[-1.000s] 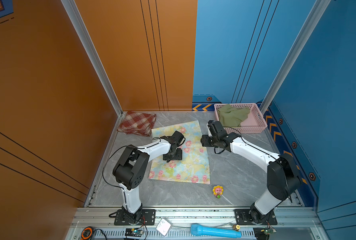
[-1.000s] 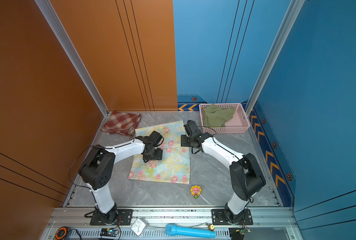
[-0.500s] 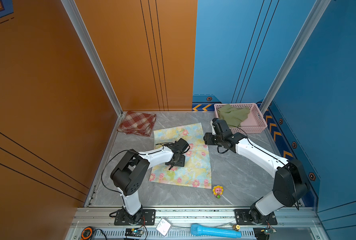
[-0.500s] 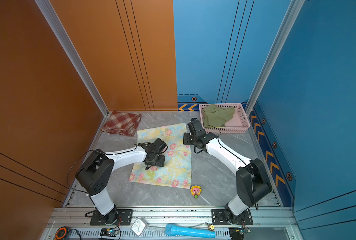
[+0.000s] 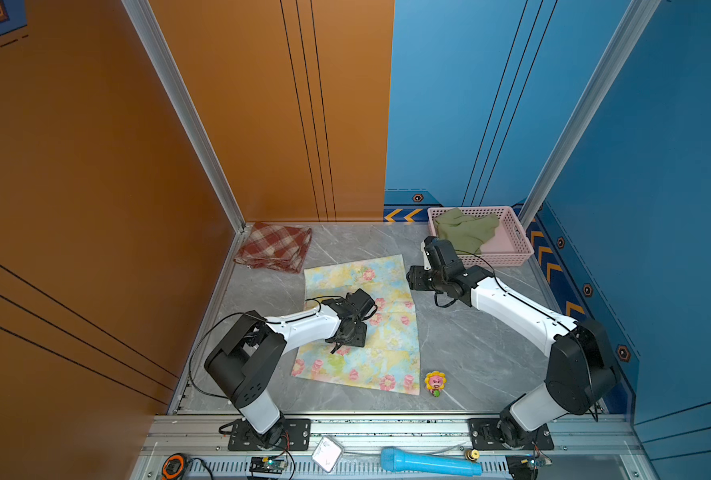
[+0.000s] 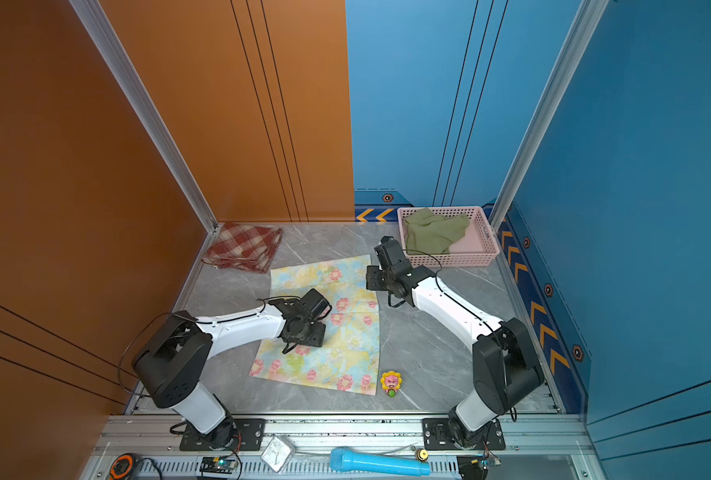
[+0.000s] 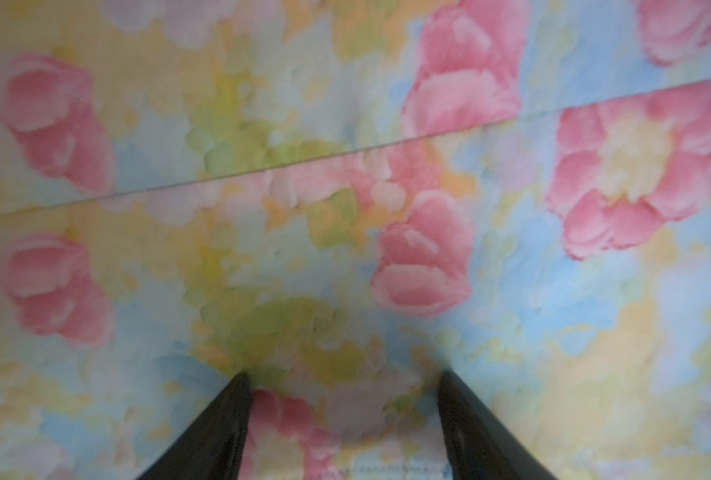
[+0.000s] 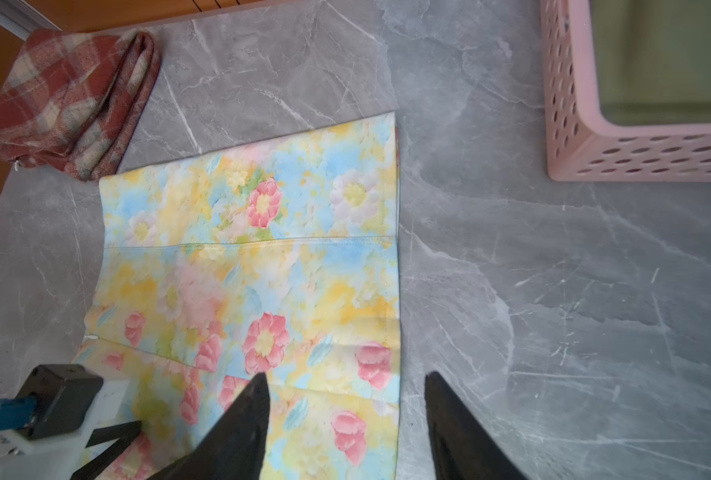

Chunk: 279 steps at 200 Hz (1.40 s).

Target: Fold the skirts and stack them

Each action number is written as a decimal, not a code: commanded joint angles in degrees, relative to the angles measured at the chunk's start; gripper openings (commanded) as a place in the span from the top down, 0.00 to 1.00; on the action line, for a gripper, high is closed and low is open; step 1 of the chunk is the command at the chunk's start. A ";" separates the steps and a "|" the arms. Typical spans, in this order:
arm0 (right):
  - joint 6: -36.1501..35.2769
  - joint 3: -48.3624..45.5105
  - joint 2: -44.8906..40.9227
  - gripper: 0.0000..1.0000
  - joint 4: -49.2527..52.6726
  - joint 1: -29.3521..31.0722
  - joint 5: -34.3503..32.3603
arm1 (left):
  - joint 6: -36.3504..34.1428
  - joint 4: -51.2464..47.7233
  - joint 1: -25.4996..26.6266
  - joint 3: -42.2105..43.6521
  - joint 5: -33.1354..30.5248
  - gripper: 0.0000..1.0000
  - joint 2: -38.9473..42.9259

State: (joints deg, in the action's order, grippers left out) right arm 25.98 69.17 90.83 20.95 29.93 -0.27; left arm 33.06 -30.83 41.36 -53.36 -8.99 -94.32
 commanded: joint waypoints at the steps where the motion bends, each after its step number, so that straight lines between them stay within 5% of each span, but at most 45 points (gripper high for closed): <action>1: 0.17 2.40 3.72 0.39 -0.87 -0.04 -0.12 | 0.21 -6.35 0.40 -0.79 -0.77 0.23 3.47; 55: 1.18 10.48 15.95 0.39 -4.01 -1.06 1.24 | -2.66 -8.29 -13.79 -10.12 0.09 0.15 8.57; 90: 2.36 14.31 21.41 0.37 -6.45 -3.01 3.19 | -1.39 -4.24 -26.89 -14.81 2.18 0.15 4.12; 123: 3.10 15.46 23.64 0.36 -8.95 -3.96 3.90 | 0.34 -1.36 -34.17 -20.06 3.81 0.16 -4.59; 189: 3.11 18.83 27.43 0.37 -9.82 -4.70 5.06 | 5.17 6.08 -37.36 -27.00 6.99 0.25 -18.08; 279: 2.59 18.89 27.65 0.38 -10.28 -5.81 6.03 | 13.34 13.16 -37.48 -30.13 4.10 0.43 -25.14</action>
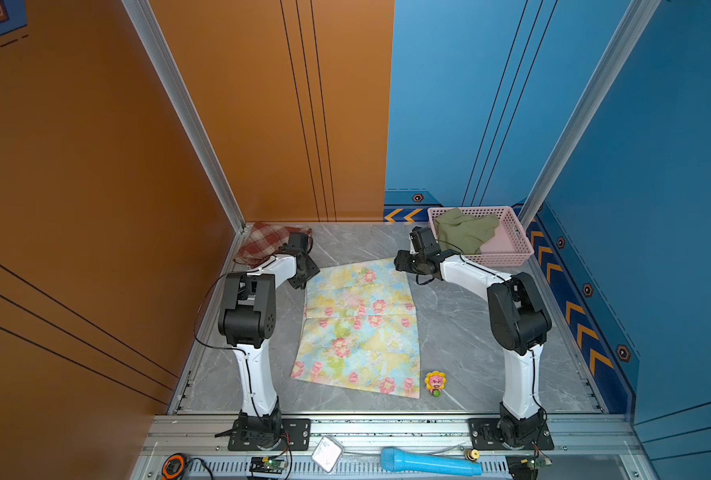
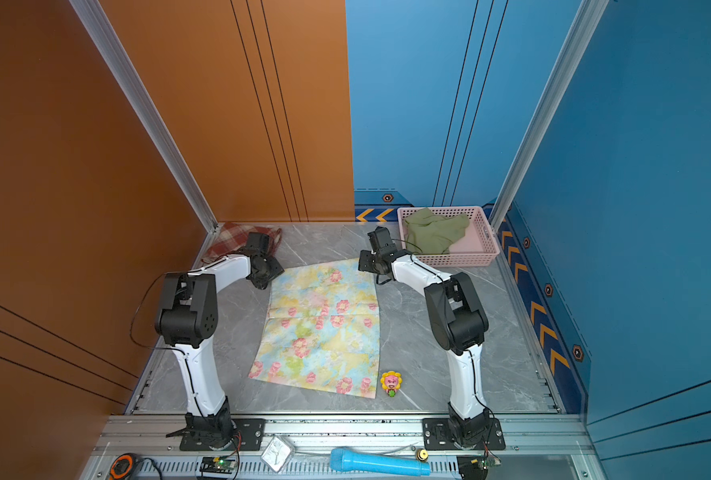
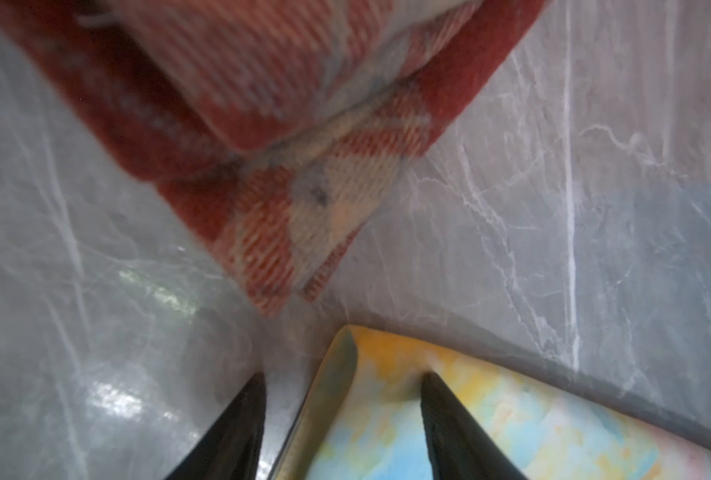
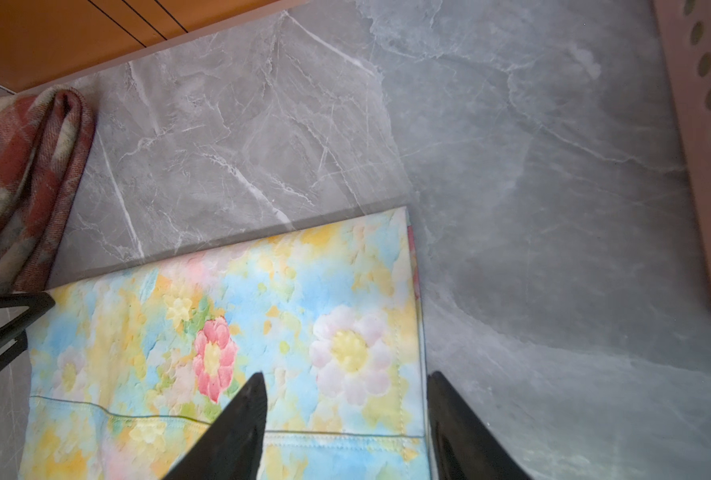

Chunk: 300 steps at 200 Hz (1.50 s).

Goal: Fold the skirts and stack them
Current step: 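Move both grippers to the skirt's far corners and grasp the far edge, then lift the far edge with both grippers and fold it toward the robot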

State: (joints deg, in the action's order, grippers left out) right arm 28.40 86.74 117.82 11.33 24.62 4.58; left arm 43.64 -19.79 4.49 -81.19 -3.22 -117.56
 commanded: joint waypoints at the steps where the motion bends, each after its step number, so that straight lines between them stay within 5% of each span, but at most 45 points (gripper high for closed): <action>1: 0.12 1.32 0.66 0.38 -0.64 -0.52 1.20 | 2.77 2.12 -0.57 -2.39 -1.64 0.43 -2.03; 55: 0.34 1.88 3.38 0.38 -0.61 -1.31 1.99 | 2.94 1.77 -0.97 -4.95 -0.69 0.52 -4.65; 146: 0.67 5.72 8.58 0.39 -0.65 -2.69 0.09 | 0.58 1.49 -0.37 -4.79 -0.41 1.00 -4.54; 238: 3.86 13.06 15.91 0.43 -4.93 -3.64 0.64 | -0.22 0.93 0.16 -5.29 0.05 1.00 -4.17; 262: 5.02 13.89 17.30 0.55 -6.10 -3.35 1.21 | -0.22 0.96 0.12 -5.30 0.31 1.00 -4.00; 300: 6.06 14.67 17.98 0.93 -7.62 -3.26 1.74 | -0.04 0.96 0.16 -5.77 0.61 1.00 -3.66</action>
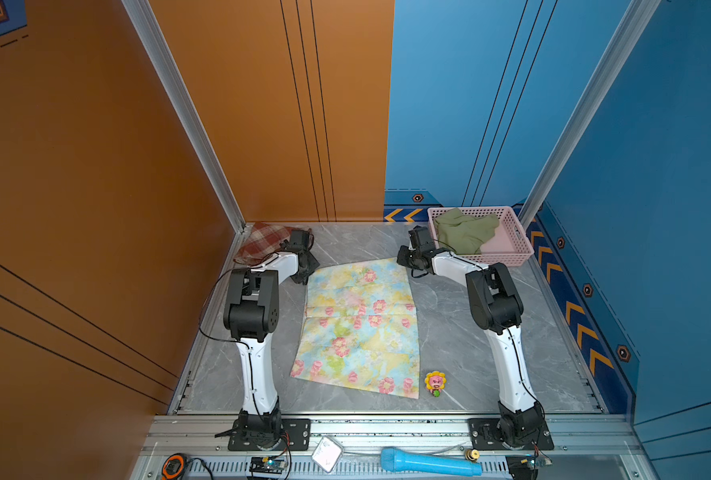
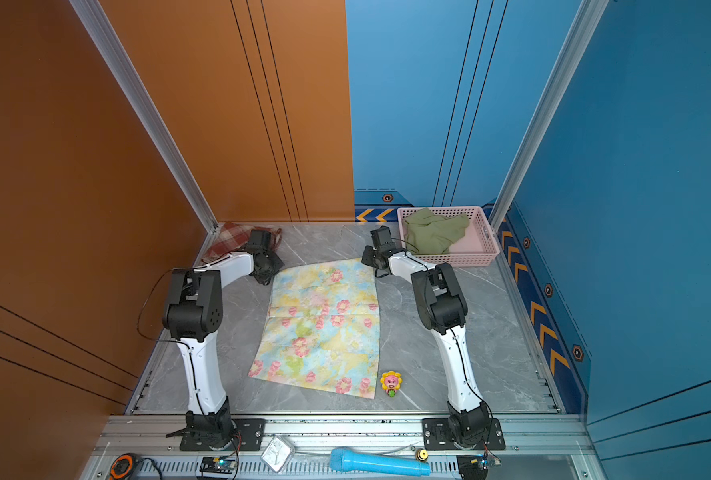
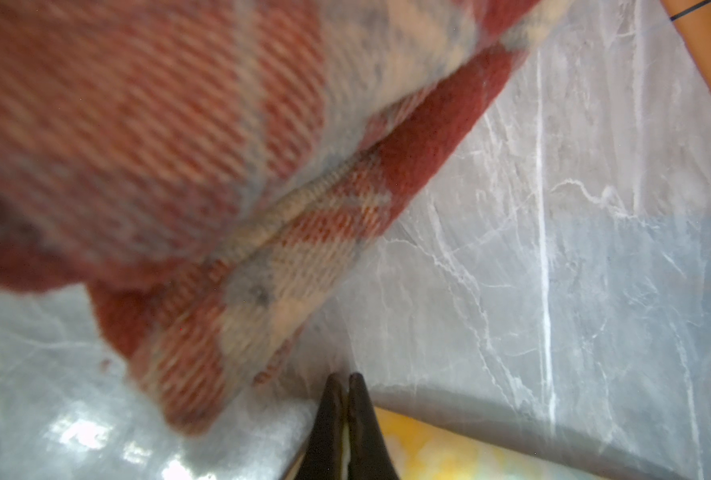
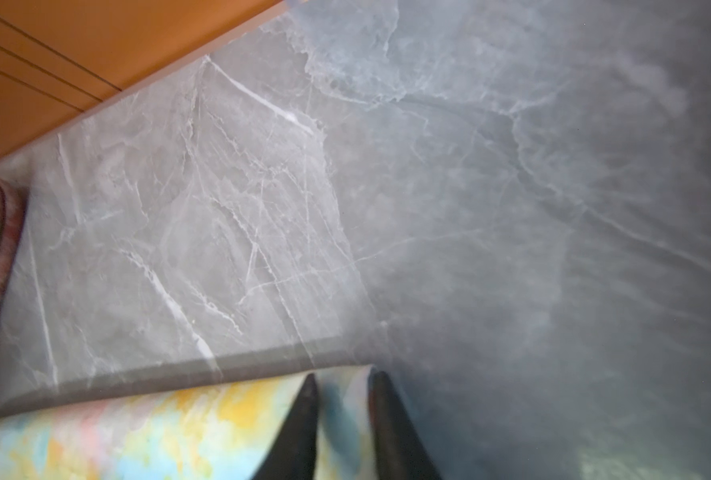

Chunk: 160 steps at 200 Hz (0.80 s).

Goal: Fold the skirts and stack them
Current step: 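Lift the far edge with both grippers and fold it toward the robot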

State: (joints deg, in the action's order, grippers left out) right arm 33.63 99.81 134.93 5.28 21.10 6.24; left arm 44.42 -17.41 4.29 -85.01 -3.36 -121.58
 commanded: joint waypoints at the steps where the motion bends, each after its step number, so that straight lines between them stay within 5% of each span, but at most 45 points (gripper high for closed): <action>1: 0.83 1.56 0.86 0.93 -1.62 0.25 0.04 | -0.83 -1.41 0.36 -2.02 0.73 1.00 0.32; 15: 0.65 1.73 0.88 1.00 -3.08 -0.07 0.11 | -0.83 -1.40 0.41 -2.58 0.96 1.00 0.20; 112: -1.61 13.37 -0.45 1.00 -4.88 -1.83 0.42 | -4.40 -7.82 -0.82 -20.44 5.73 1.00 -2.61; 160: -3.59 11.26 -8.37 1.00 -6.21 -1.87 1.66 | -8.95 -9.92 -0.96 -22.63 9.41 1.00 0.06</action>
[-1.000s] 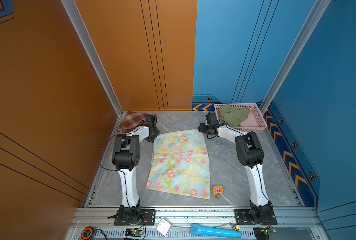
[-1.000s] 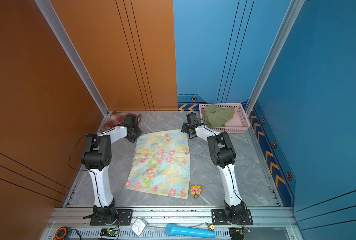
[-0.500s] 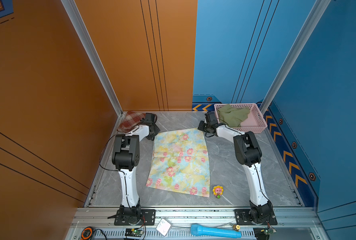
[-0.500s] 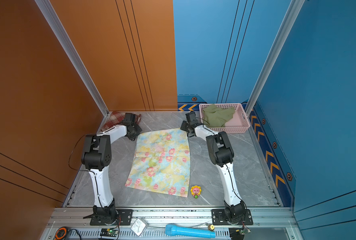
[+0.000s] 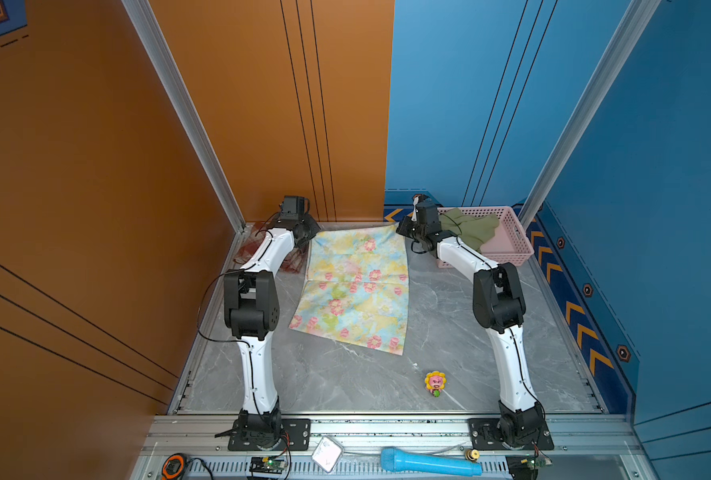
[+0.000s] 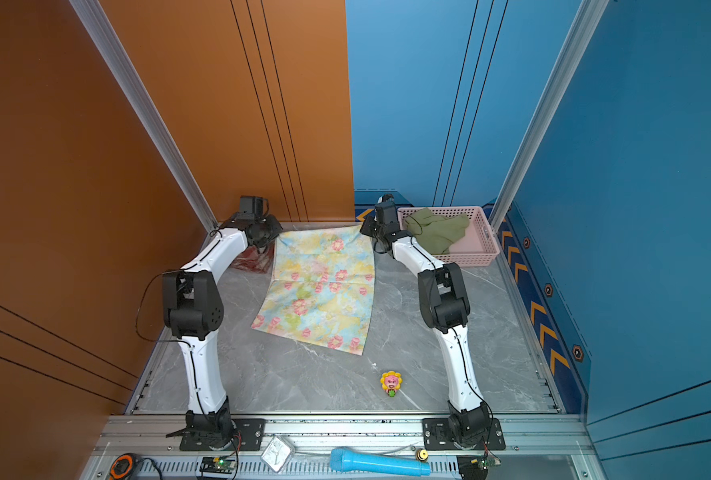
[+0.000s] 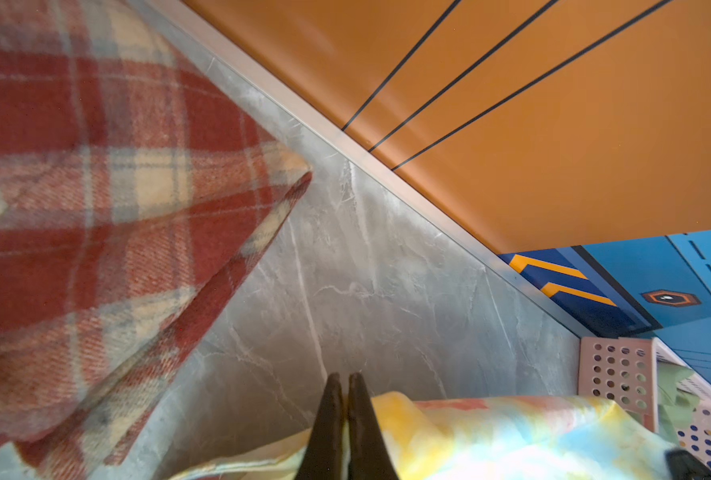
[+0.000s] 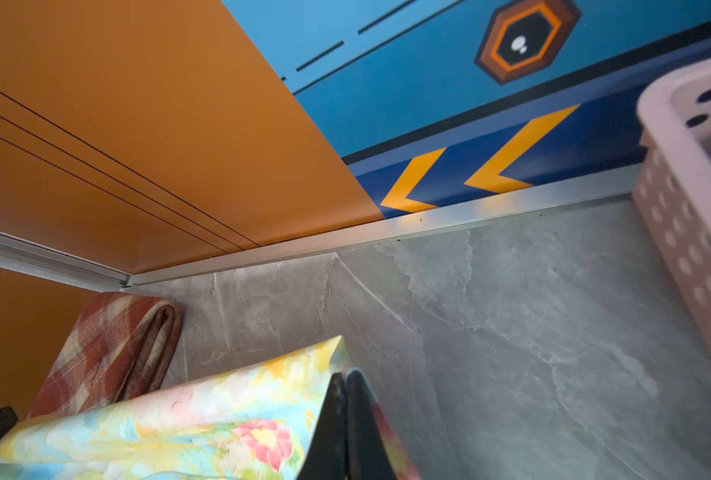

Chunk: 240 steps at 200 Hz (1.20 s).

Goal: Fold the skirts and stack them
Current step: 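Lift the far edge with both grippers and fold it toward the robot, then lay the folded edge down near the robot with both grippers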

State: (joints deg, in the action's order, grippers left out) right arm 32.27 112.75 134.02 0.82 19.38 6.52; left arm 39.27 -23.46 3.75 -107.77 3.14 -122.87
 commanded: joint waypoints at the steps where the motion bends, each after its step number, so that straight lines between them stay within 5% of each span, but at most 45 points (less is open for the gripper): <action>1: -2.27 -1.93 -7.72 1.00 -1.86 -0.14 1.34 | -3.82 -3.87 -0.41 0.33 2.97 1.00 1.46; 113: -11.40 -41.81 -42.79 1.00 -6.76 9.58 -7.99 | -7.88 -0.05 -1.42 27.23 2.74 1.00 23.46; 187: -15.22 -65.86 -60.55 1.00 -12.42 19.73 -13.96 | -0.65 4.44 -0.76 52.29 -4.28 0.99 38.81; 204: -15.04 -72.96 -64.66 0.89 -14.34 22.76 -14.68 | 2.95 5.89 -0.59 58.75 -6.45 0.73 42.62; 225: -13.45 -80.98 -69.95 0.49 -14.88 24.47 -16.05 | 6.01 9.04 -0.40 65.49 -6.65 0.54 46.59; 240: -11.66 -82.87 -72.12 0.38 -11.90 24.48 -16.35 | 6.60 8.42 -0.29 66.55 -7.52 0.40 47.59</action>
State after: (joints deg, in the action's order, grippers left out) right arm 18.39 32.95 65.49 -11.94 43.77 -6.74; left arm 42.87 -17.45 3.07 -43.38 -1.17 -77.62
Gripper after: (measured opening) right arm 0.550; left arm 0.535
